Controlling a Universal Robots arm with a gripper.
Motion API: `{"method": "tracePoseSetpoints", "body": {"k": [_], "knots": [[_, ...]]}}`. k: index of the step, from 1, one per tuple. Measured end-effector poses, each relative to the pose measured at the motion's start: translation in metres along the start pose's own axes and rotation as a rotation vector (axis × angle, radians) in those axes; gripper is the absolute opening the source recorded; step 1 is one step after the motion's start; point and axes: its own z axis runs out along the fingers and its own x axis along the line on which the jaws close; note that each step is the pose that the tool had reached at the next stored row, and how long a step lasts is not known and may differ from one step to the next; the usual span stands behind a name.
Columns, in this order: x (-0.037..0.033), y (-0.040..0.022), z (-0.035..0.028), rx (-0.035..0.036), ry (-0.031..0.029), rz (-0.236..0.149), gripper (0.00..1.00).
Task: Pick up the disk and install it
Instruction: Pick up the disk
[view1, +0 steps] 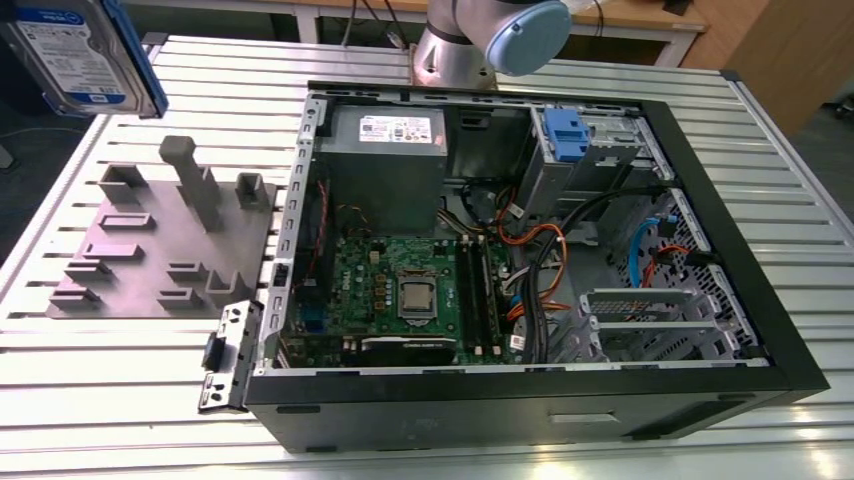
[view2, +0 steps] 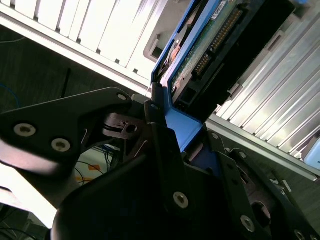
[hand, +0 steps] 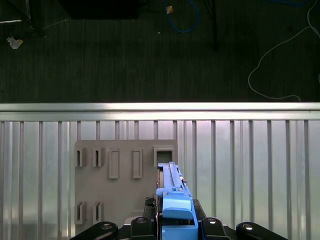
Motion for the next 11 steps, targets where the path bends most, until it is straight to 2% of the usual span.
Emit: {"method": "tracePoseSetpoints", "body": {"k": [11], "knots": [[-0.0001,0.0,-0.003,0.0001,-0.0001,0.0,0.36]]}}
